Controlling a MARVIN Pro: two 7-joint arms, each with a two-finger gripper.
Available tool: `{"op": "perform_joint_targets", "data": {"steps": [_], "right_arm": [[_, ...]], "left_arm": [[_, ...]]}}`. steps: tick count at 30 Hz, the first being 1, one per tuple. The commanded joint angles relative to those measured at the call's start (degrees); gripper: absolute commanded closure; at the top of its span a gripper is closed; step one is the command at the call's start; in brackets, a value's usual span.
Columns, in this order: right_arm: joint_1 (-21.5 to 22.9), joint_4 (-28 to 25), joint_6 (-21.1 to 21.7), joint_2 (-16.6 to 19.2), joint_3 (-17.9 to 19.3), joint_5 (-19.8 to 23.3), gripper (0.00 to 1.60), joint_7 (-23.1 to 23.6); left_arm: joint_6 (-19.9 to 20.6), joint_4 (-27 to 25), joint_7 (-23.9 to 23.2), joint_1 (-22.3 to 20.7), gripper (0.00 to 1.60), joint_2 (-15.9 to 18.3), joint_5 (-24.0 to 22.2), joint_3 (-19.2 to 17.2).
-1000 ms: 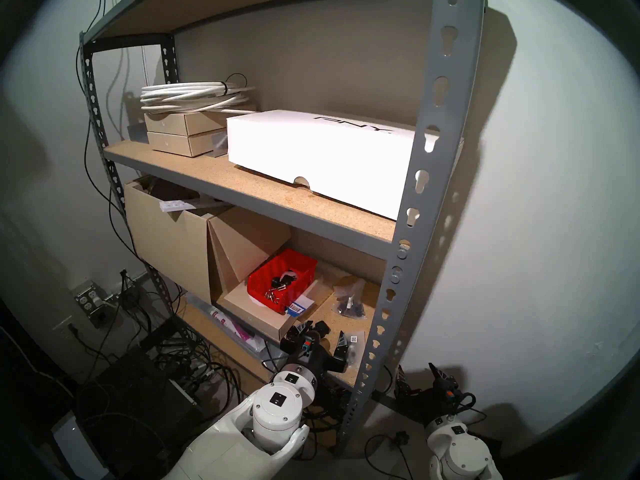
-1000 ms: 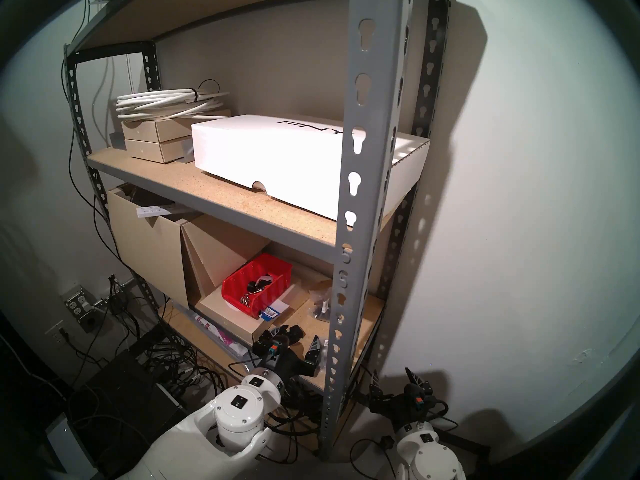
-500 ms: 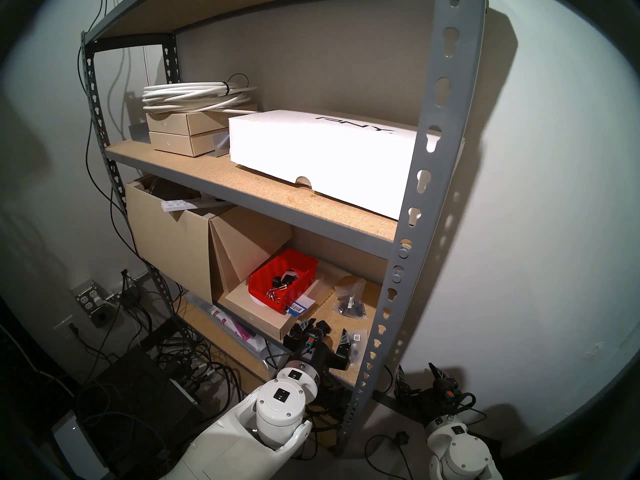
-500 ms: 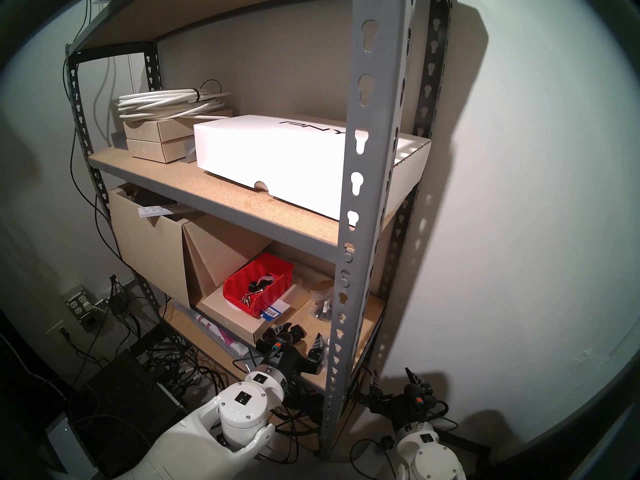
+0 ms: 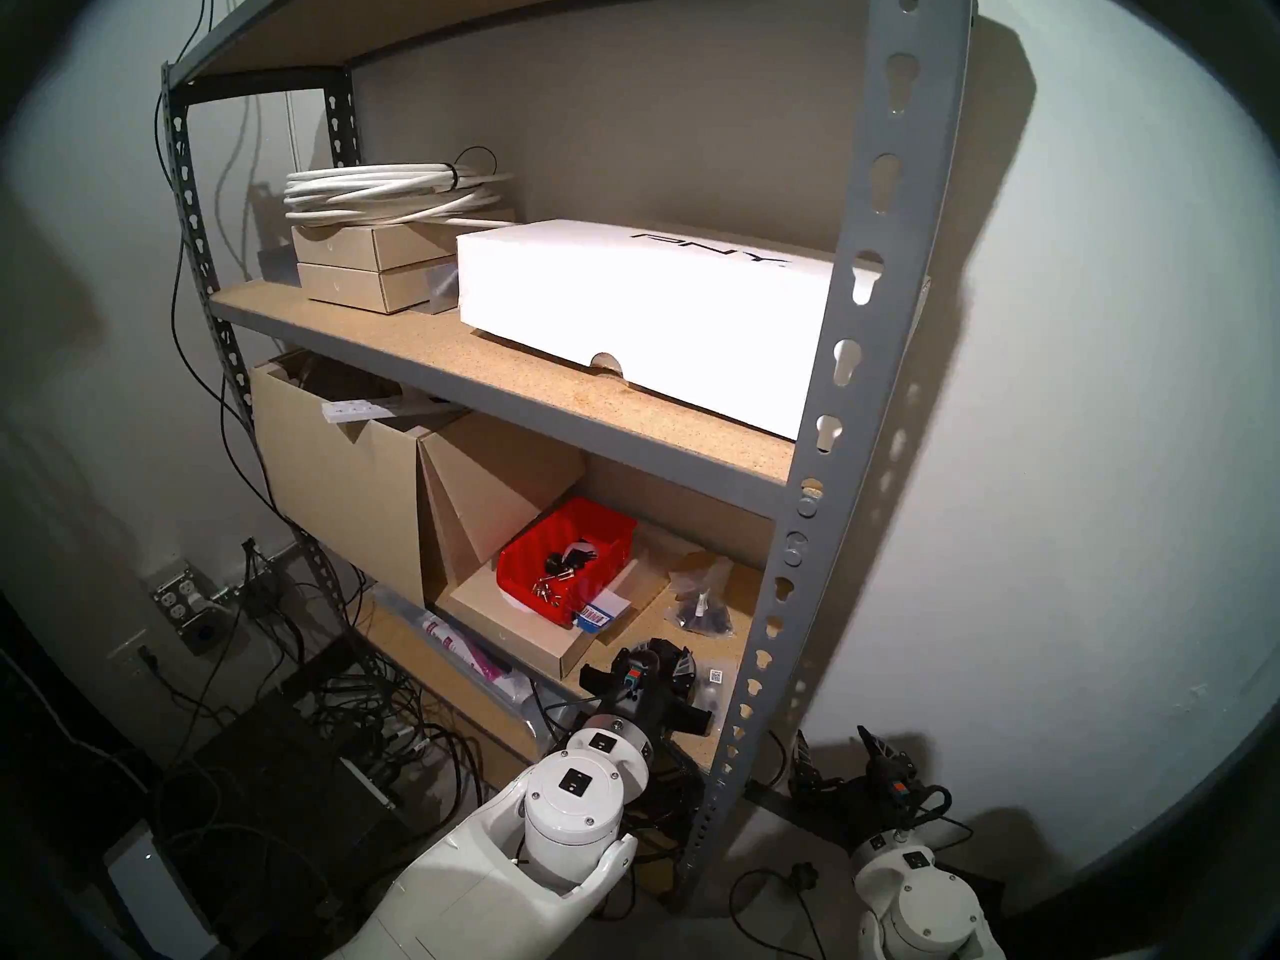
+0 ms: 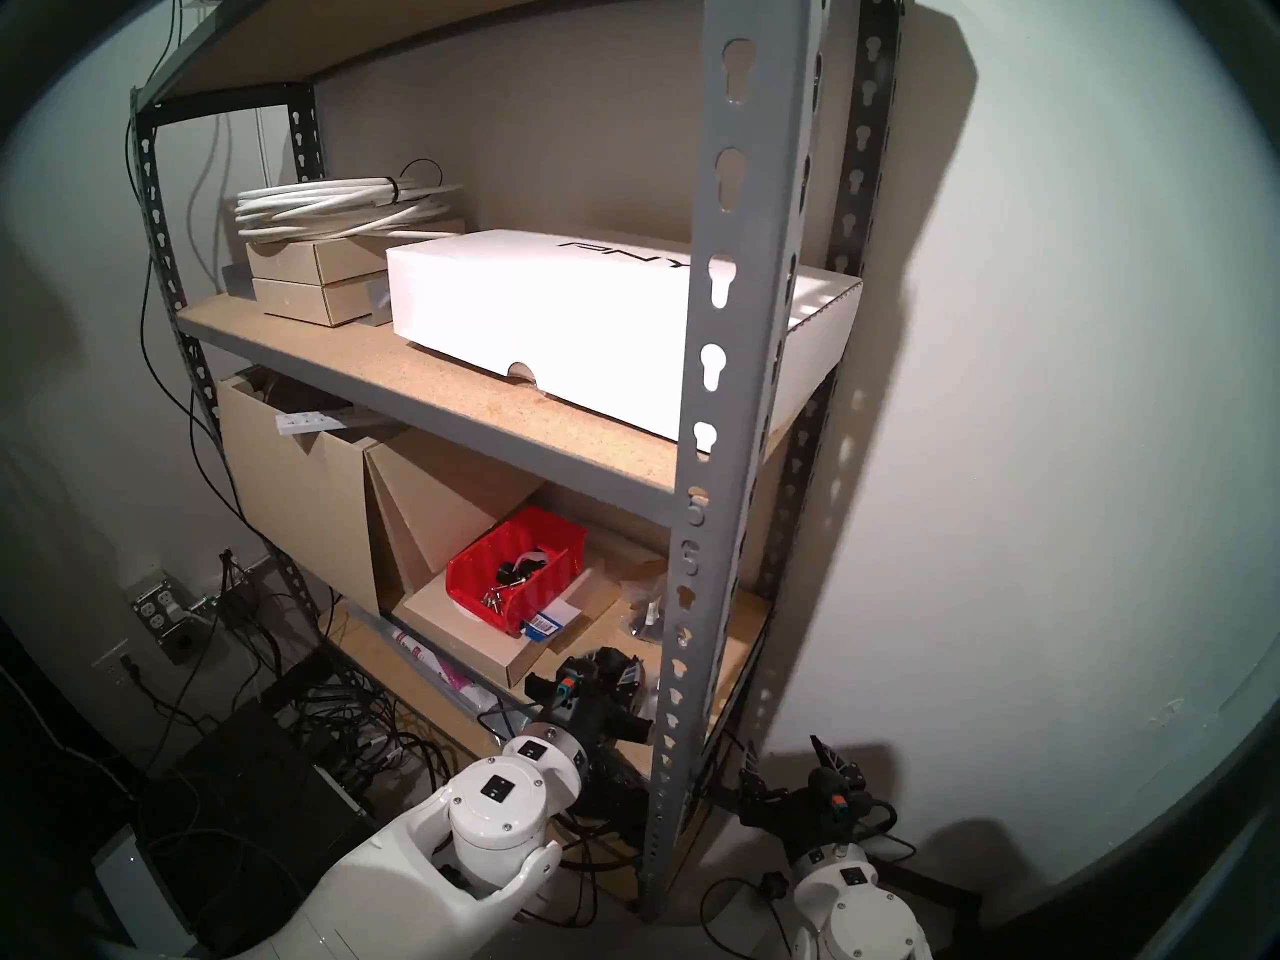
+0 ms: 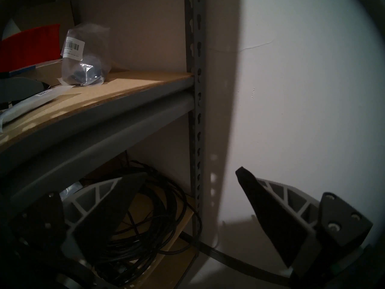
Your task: Organize the rack shelf by putting things into a case
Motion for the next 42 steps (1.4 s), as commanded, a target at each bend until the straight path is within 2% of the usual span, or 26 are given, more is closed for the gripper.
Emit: {"op": "perform_joint_targets", "data": {"steps": [1, 5, 7, 9, 10, 11, 15, 22, 34, 42], "right_arm": [[0.0, -1.0, -0.1, 0.0, 0.0, 0.0, 0.0, 0.0], [0.0, -0.9, -0.1, 0.0, 0.0, 0.0, 0.0, 0.0], [0.0, -0.9, -0.1, 0.0, 0.0, 0.0, 0.0, 0.0], [0.0, -0.9, -0.1, 0.0, 0.0, 0.0, 0.0, 0.0], [0.0, -0.9, -0.1, 0.0, 0.0, 0.0, 0.0, 0.0], [0.0, -0.9, -0.1, 0.0, 0.0, 0.0, 0.0, 0.0], [0.0, -0.9, -0.1, 0.0, 0.0, 0.0, 0.0, 0.0], [0.0, -0.9, -0.1, 0.0, 0.0, 0.0, 0.0, 0.0], [0.0, -0.9, -0.1, 0.0, 0.0, 0.0, 0.0, 0.0], [0.0, -0.9, -0.1, 0.0, 0.0, 0.0, 0.0, 0.0]], "left_arm": [[0.7, 1.4, 1.4, 1.1, 1.01, 0.3, 0.3, -0.1], [0.4, 1.5, 1.9, 1.3, 1.06, 0.5, 0.3, -0.3], [0.2, 1.6, 2.2, 1.5, 1.2, 0.9, 0.2, -0.5], [0.2, 1.5, 2.5, 1.7, 1.25, 0.9, 0.2, -0.6], [0.2, 1.4, 2.5, 1.8, 1.37, 1.0, 0.1, -0.7], [0.1, 1.4, 2.7, 1.8, 1.37, 1.0, 0.2, -0.7], [0.2, 0.9, 2.6, 2.1, 1.6, 1.3, 0.0, -0.7], [-0.3, -0.3, 2.9, 3.1, 1.6, 1.7, 0.2, -0.5], [-1.2, -8.9, 5.2, 5.4, 1.6, 4.1, 1.9, 0.0], [-1.2, -9.8, 6.6, 4.9, 1.6, 4.2, 3.3, 0.2]]}}
